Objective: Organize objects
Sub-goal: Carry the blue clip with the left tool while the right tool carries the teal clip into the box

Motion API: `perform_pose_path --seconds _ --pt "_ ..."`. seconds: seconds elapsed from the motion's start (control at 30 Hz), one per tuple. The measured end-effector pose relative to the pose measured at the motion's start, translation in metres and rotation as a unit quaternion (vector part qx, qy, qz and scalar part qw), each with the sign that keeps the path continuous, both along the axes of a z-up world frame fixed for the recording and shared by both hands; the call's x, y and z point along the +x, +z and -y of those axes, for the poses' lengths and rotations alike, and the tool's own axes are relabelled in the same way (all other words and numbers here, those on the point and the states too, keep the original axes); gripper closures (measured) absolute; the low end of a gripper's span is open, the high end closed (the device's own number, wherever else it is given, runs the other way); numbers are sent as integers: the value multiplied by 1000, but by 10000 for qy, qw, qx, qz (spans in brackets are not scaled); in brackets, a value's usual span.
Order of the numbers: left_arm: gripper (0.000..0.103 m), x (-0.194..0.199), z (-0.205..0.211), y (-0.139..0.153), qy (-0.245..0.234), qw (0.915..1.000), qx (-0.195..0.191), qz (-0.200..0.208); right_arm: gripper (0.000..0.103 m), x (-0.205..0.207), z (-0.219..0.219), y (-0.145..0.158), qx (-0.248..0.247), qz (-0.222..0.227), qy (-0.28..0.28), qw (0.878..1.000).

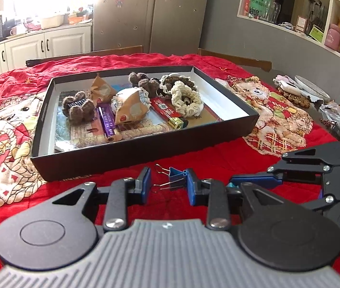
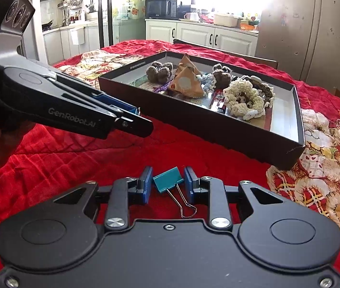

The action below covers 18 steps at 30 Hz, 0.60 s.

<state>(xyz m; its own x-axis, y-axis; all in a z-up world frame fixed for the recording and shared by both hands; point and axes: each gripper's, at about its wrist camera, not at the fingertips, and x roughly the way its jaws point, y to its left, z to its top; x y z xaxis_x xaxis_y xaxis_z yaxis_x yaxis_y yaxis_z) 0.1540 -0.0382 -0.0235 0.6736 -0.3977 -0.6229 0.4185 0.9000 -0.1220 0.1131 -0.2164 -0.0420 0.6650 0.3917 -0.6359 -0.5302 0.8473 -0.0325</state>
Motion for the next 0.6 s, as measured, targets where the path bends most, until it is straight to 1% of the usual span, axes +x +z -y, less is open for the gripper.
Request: perform_pose_path --seconds 0.17,0.33,0.6 --pt "69 -2 -6 7 66 10000 -21 45 76 -1 3 9 124 109 -32 9999" --pt "68 -3 -17 21 166 9997 -75 179 76 -1 8 23 249 267 -94 9993" --pt "68 9 -32 42 354 9985 -137 403 76 7 10 48 311 614 -197 9974"
